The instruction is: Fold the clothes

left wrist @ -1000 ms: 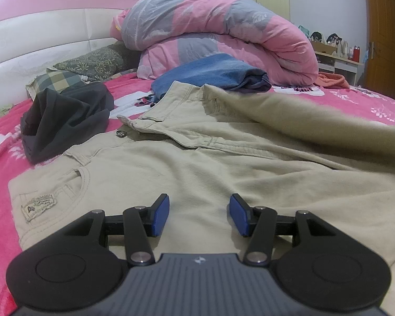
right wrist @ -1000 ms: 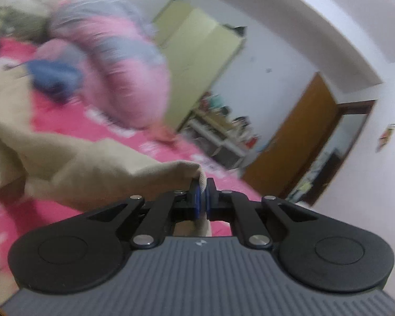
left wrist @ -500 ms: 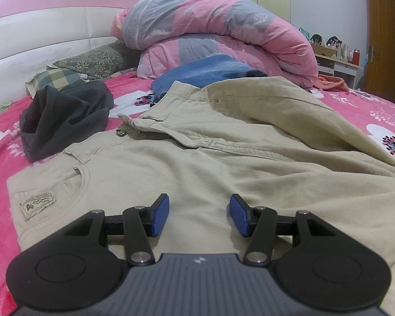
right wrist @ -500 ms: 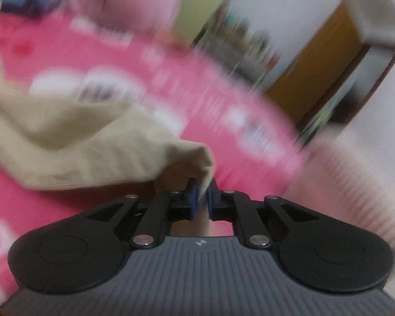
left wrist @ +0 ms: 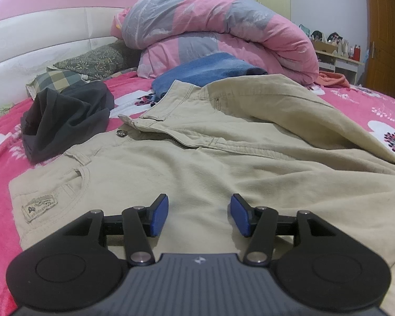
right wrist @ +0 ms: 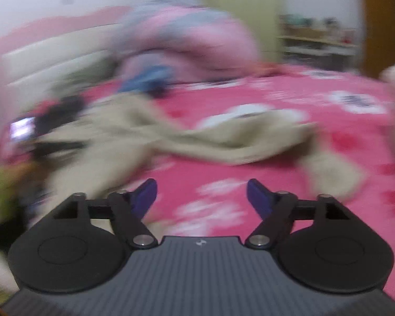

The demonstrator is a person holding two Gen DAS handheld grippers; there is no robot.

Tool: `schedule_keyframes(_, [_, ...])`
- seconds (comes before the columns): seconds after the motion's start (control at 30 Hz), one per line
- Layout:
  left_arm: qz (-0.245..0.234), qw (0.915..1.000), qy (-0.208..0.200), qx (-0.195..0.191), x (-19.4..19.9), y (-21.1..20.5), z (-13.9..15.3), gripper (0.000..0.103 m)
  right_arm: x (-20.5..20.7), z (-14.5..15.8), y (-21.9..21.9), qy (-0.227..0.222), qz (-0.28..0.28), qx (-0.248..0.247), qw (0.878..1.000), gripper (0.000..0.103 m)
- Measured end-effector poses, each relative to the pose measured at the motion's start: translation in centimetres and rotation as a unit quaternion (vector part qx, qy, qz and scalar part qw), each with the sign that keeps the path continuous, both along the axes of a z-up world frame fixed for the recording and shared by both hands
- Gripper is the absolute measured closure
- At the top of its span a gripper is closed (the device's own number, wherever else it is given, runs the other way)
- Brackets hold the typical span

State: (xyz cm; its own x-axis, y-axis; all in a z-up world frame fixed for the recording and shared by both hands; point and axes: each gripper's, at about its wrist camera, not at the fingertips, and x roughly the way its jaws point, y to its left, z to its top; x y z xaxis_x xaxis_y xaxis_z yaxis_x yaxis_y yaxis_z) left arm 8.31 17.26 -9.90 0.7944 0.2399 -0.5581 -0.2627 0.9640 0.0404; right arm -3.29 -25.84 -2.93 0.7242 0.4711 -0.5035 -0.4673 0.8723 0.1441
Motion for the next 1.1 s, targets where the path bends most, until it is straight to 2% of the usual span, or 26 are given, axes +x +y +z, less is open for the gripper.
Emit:
schedule_keyframes(0.07, [0.004,0.9999,0.01,-0.009,0.1,0.2,0.4,0.044,-0.6,-1.3,2.5,0.013,0.04,-0.014,0.999,0.021])
schedule_keyframes(0.17, [0.014,0.996,0.033,-0.081,-0.5,1.6,2.2,0.038,-0.3,-3.9,4.9,0.047,0.074,-0.054,0.995,0.019])
schedule_keyframes(0.27, [0.021,0.9862,0.038,-0.16,-1.4,3.4,4.3,0.038,-0.9,-4.9,5.3,0.059,0.074,-0.083,0.992,0.019])
schedule_keyframes(0.33, [0.032,0.977,0.031,-0.208,-1.9,5.0,6.1,0.038,-1.1,-3.7,4.5,0.048,0.073,-0.072,0.994,0.019])
schedule_keyframes(0.4, [0.029,0.9599,0.015,-0.278,-1.8,6.9,7.8,0.038,-0.5,-1.9,3.2,0.031,0.062,-0.06,0.996,0.018])
schedule_keyframes(0.47, [0.021,0.9487,-0.001,-0.315,-0.9,8.3,9.1,0.038,0.6,0.2,2.0,0.014,0.047,-0.038,0.998,0.018])
schedule_keyframes(0.53, [0.02,0.9544,-0.017,-0.297,0.9,8.8,10.2,0.038,1.9,2.3,0.7,-0.003,0.031,-0.012,0.999,0.018])
schedule_keyframes(0.67, [0.02,0.9668,-0.034,-0.252,5.7,8.6,9.8,0.043,5.8,6.1,0.9,-0.04,0.023,0.031,0.998,0.018])
schedule_keyframes(0.77, [0.027,0.9714,-0.034,-0.234,9.6,8.6,7.6,0.051,10.6,7.5,3.8,-0.048,0.037,0.036,0.998,0.019])
schedule_keyframes(0.87, [0.045,0.9693,-0.031,-0.24,12.5,9.6,4.6,0.063,15.9,8.5,7.6,-0.051,0.057,0.037,0.996,0.022])
schedule_keyframes(0.93, [0.061,0.9649,-0.024,-0.254,13.9,10.2,2.6,0.068,19.9,8.7,11.0,-0.043,0.078,0.042,0.995,0.024])
schedule_keyframes(1.0, [0.067,0.9651,-0.024,-0.252,14.0,10.5,1.8,0.073,24.6,8.6,14.5,-0.016,0.091,0.066,0.993,0.033])
schedule_keyframes(1.03, [0.07,0.9652,-0.025,-0.251,14.1,10.6,1.4,0.074,27.4,8.2,16.2,0.002,0.096,0.078,0.992,0.04])
schedule_keyframes(1.07, [0.073,0.9653,-0.025,-0.25,14.1,10.7,1.0,0.081,30.4,7.7,17.9,0.024,0.101,0.089,0.991,0.049])
schedule_keyframes(1.1, [0.075,0.9654,-0.026,-0.248,14.2,10.9,0.6,0.09,33.5,6.8,19.7,0.051,0.101,0.093,0.989,0.052])
